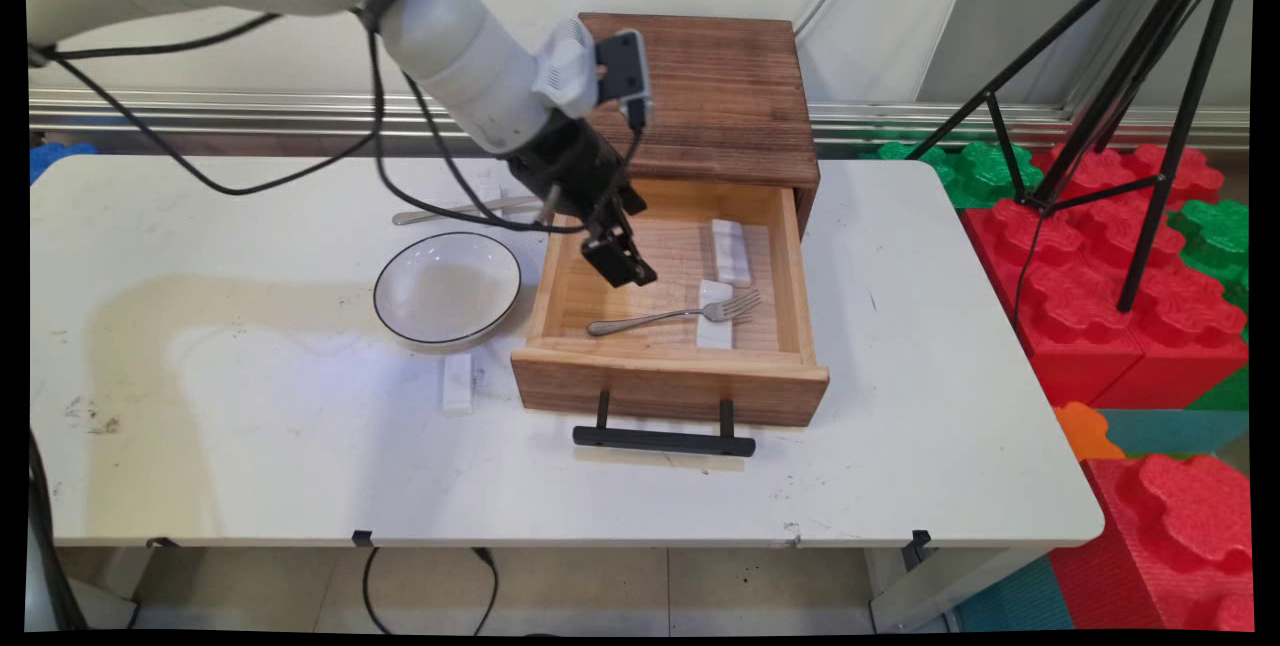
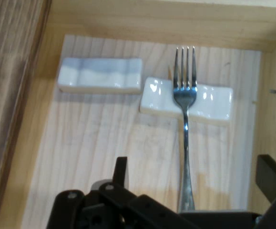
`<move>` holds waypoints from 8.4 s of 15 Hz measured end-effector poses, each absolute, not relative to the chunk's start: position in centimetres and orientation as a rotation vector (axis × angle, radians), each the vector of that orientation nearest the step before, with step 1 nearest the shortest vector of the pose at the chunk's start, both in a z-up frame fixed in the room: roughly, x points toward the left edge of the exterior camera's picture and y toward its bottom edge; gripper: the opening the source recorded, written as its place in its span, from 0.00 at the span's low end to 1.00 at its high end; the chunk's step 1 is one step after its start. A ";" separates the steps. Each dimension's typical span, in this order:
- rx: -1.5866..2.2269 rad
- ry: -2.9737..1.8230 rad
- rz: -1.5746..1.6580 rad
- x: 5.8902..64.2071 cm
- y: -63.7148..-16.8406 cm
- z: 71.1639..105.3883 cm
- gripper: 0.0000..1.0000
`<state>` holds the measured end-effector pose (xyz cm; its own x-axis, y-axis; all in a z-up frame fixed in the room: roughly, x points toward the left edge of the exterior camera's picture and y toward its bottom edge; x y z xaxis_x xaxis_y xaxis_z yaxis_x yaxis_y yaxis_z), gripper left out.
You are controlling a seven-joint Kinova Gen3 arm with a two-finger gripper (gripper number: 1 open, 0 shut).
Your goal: Pick up the knife from the left of the white plate, then place the picked object into the drawer
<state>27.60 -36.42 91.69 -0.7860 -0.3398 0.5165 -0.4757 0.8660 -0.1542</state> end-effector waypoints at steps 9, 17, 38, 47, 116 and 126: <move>0.635 -2.573 0.367 32.3 -32.9 95.7 1.00; 0.702 -2.607 0.419 37.2 -32.2 97.9 1.00; 0.955 -2.752 0.463 49.4 -39.5 88.3 1.00; 0.900 -2.809 0.427 50.5 -44.4 85.1 1.00; 0.662 -2.800 0.366 49.3 -40.3 94.6 0.00; 0.579 -2.709 0.385 42.1 -38.5 98.0 0.00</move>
<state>42.09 -38.54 98.04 -0.8577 -0.3429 0.3831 -0.4360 0.8799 -0.1887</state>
